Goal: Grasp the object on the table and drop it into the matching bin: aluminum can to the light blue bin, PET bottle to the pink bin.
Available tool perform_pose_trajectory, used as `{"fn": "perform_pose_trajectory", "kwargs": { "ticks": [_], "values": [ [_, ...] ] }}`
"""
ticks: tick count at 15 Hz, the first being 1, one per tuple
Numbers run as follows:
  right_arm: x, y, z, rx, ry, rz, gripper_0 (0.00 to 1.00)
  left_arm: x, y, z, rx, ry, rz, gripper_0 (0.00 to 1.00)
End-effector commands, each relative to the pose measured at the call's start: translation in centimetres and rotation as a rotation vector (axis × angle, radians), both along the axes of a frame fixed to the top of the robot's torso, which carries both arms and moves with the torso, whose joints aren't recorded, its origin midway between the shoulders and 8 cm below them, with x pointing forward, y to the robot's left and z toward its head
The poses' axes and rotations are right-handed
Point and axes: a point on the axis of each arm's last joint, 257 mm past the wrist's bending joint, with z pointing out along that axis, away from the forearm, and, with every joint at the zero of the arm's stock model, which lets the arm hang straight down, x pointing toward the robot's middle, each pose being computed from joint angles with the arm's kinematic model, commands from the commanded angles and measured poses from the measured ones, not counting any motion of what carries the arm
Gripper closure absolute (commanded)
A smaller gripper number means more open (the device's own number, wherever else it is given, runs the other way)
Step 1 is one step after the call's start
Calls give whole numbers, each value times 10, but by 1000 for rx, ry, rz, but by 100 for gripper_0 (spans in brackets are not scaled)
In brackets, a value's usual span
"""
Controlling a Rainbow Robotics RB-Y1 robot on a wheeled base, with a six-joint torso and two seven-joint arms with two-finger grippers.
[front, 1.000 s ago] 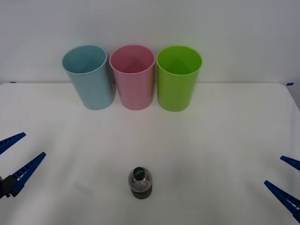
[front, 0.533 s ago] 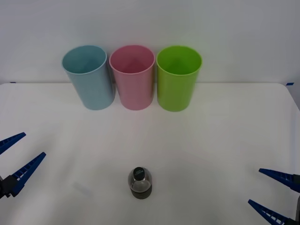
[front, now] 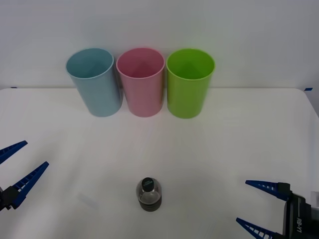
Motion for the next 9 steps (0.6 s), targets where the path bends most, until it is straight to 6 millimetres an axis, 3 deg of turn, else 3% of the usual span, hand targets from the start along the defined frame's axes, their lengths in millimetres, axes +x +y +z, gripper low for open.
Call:
{"fn": "perform_pose_trajectory", "kwargs": {
  "ticks": [1, 9],
  "values": [
    [2, 22, -3, 2, -21, 44, 0, 0, 0, 0, 0, 0, 0, 0],
    [11, 83, -18, -15, -56, 120, 0, 0, 0, 0, 0, 0, 0, 0]
  ]
}}
